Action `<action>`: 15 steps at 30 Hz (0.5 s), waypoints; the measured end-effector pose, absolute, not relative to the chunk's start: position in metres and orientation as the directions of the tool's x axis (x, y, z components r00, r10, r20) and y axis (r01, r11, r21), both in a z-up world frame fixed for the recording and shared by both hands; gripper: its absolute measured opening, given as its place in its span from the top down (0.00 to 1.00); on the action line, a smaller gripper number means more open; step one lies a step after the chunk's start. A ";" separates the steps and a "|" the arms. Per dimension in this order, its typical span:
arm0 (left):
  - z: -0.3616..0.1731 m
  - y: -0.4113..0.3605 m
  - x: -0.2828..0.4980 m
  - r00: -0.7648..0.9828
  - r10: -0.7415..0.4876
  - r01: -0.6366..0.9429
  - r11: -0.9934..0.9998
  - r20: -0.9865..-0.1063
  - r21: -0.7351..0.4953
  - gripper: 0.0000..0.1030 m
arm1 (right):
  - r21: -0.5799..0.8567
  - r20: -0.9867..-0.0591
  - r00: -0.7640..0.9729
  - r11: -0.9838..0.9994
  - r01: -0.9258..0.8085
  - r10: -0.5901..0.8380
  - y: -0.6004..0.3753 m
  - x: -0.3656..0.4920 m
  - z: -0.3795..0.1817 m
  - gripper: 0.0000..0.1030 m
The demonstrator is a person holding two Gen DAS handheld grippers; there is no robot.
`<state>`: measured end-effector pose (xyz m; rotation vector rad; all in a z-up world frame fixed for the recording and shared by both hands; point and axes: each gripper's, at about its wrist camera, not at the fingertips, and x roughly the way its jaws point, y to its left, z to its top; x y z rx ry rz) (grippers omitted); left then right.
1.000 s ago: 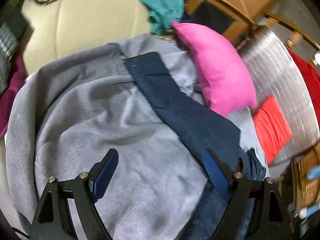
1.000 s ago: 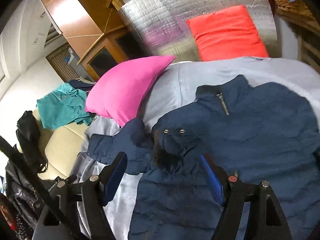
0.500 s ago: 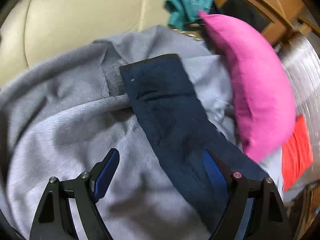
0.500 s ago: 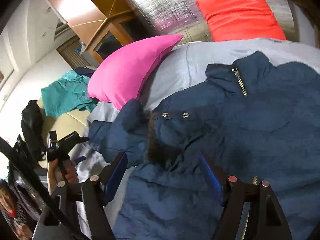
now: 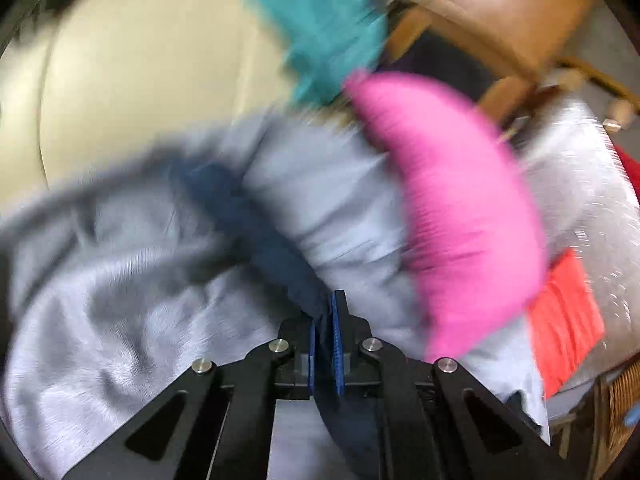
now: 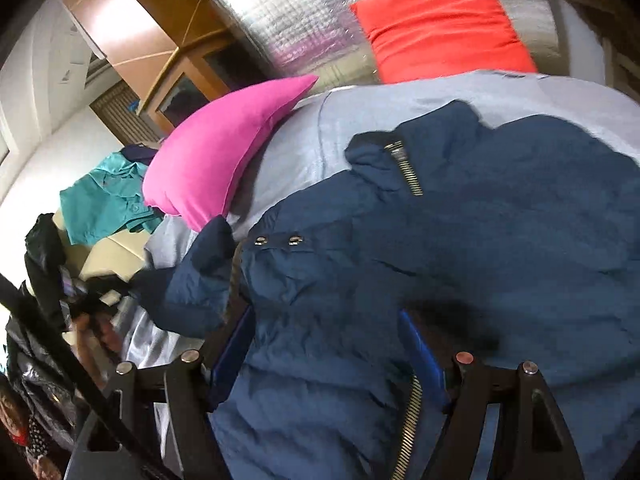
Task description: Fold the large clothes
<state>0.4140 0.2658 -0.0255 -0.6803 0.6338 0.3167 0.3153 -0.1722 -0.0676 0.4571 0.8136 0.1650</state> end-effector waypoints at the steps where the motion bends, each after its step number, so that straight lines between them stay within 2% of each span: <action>1: -0.006 0.254 0.407 0.797 0.084 -0.434 0.767 -0.598 -0.472 0.93 | 0.442 -0.661 0.690 0.896 0.039 0.296 -0.178 0.308 -0.064 0.26; 4: 0.059 0.195 0.378 0.888 0.090 -0.292 0.868 -0.451 -0.402 0.93 | 0.440 -0.641 0.724 0.895 0.073 0.256 -0.195 0.287 -0.054 0.26; 7: 0.097 0.132 0.351 0.928 0.010 -0.138 0.937 -0.371 -0.321 0.93 | 0.502 -0.611 0.740 0.861 0.087 0.281 -0.217 0.271 -0.047 0.26; 11: 0.103 0.039 0.329 0.902 -0.215 0.123 0.959 -0.375 -0.254 0.93 | 0.486 -0.573 0.782 0.870 0.086 0.244 -0.241 0.249 -0.034 0.26; 15: 0.071 -0.043 0.325 0.840 -0.318 0.281 0.948 -0.440 -0.148 0.93 | 0.547 -0.524 0.809 0.833 0.081 0.266 -0.272 0.247 -0.031 0.26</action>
